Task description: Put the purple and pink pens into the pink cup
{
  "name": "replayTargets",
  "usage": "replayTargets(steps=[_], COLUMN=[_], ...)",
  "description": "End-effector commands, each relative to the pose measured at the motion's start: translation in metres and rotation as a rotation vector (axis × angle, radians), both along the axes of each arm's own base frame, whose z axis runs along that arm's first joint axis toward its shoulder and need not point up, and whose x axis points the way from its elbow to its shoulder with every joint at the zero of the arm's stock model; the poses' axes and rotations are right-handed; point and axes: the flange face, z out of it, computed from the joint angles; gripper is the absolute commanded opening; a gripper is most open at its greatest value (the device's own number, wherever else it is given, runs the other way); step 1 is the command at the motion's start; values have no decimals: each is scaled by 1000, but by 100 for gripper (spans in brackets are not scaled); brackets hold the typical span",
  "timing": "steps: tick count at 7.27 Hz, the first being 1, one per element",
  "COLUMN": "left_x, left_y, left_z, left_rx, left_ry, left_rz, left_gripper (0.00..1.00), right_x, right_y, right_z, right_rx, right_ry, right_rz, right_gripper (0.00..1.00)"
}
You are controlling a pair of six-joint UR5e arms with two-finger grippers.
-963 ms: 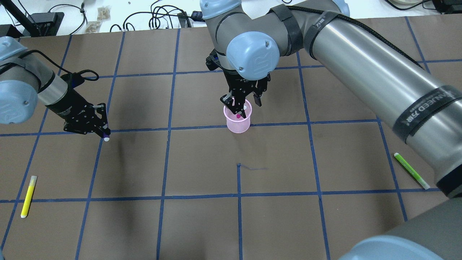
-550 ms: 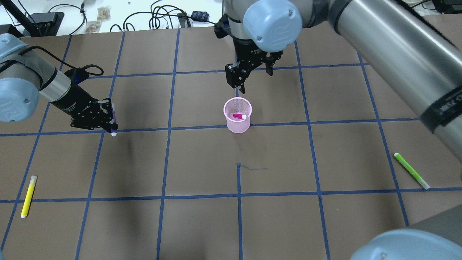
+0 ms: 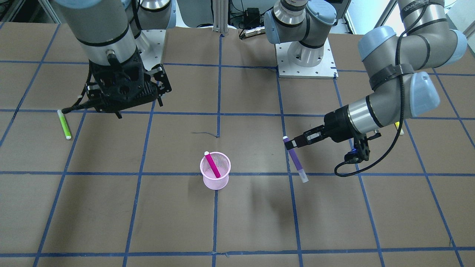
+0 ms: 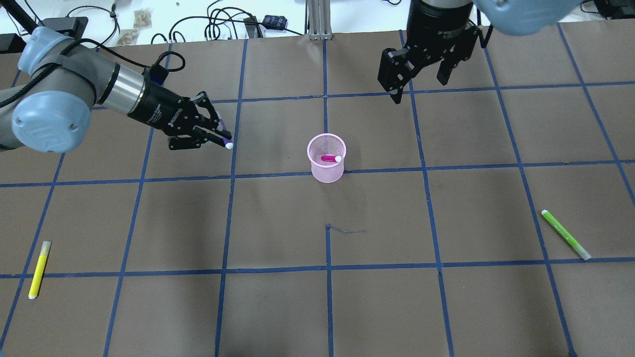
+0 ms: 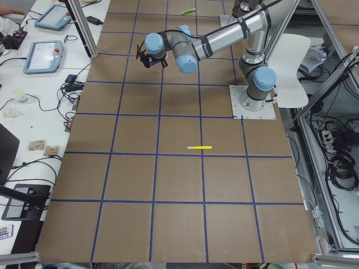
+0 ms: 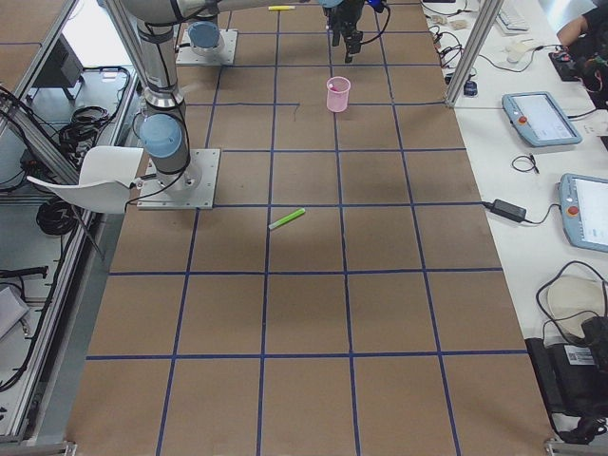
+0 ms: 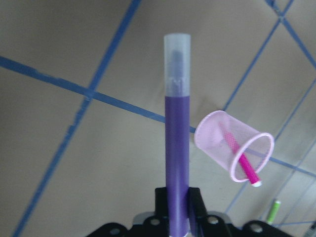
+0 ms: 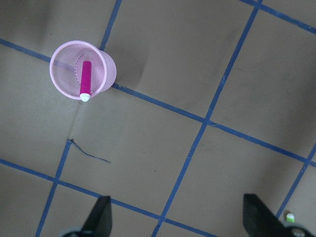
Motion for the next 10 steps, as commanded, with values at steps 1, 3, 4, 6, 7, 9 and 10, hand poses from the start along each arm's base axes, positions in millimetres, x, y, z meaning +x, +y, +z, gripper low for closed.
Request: replayTargets(steps=[1, 3, 4, 6, 7, 9, 10], left_x=[-80, -118, -123, -133, -135, -140, -140], left_y=[1, 6, 5, 5, 3, 3, -1], left_z=[28, 38, 20, -12, -30, -53, -64], left_rx=[133, 297, 393, 578, 605, 647, 660], left_ry=[216, 364, 392, 421, 416, 405, 403], left_rz=[139, 220, 250, 314, 315, 315, 317], left_gripper=[0, 0, 0, 0, 0, 0, 4], right_x=[-58, -60, -60, -69, -69, -69, -68], right_y=[25, 30, 39, 42, 43, 44, 43], right_z=[-6, 1, 5, 8, 7, 6, 7], right_rx=[-149, -144, -114, -127, -119, -115, -118], right_ry=[-24, -91, -82, 10, 18, 18, 15], right_rz=[-168, -194, -195, -201, -200, -200, -200], right_gripper=[100, 100, 100, 100, 100, 100, 100])
